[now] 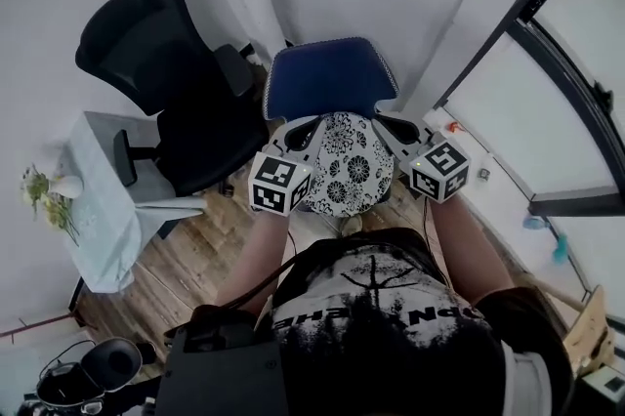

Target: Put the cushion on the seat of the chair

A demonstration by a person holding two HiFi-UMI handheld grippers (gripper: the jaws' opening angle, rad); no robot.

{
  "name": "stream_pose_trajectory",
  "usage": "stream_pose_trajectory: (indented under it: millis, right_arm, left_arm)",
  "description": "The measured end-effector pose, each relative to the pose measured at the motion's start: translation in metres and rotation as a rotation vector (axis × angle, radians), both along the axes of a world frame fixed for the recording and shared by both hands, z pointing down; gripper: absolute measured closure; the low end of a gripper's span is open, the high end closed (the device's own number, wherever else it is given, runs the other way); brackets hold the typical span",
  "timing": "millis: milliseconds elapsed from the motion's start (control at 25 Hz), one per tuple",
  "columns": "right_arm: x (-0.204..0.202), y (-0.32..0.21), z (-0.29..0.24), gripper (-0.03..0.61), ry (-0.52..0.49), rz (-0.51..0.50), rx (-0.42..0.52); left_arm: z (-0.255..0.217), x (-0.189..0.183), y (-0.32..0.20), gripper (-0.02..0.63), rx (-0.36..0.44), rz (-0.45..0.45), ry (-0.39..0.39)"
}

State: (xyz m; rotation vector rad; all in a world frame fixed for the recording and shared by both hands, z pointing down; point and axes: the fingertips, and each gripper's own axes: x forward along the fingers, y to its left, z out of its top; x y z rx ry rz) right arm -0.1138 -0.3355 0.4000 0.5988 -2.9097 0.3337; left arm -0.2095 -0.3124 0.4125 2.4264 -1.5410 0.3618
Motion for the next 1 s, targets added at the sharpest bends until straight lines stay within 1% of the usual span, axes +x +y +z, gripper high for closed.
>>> stream_pose_trajectory:
  millis: [200, 400, 640, 1000]
  right_arm:
    - [0.002, -0.004, -0.019, 0.56, -0.023, 0.034, 0.026]
    - [0.002, 0.0, -0.029, 0.56, -0.029, 0.046, 0.047]
    - [0.003, 0.007, -0.026, 0.56, -0.014, 0.053, 0.054]
    - [0.008, 0.007, -0.021, 0.56, -0.003, 0.076, 0.048]
  left_arm:
    - [-0.023, 0.009, -0.004, 0.6, 0.041, 0.045, -0.002]
    - [-0.032, 0.012, 0.001, 0.6, 0.049, 0.069, 0.019]
    - [-0.023, 0.01, 0.008, 0.6, 0.043, 0.07, 0.028]
    - [-0.018, 0.026, 0.008, 0.6, 0.033, 0.114, 0.04]
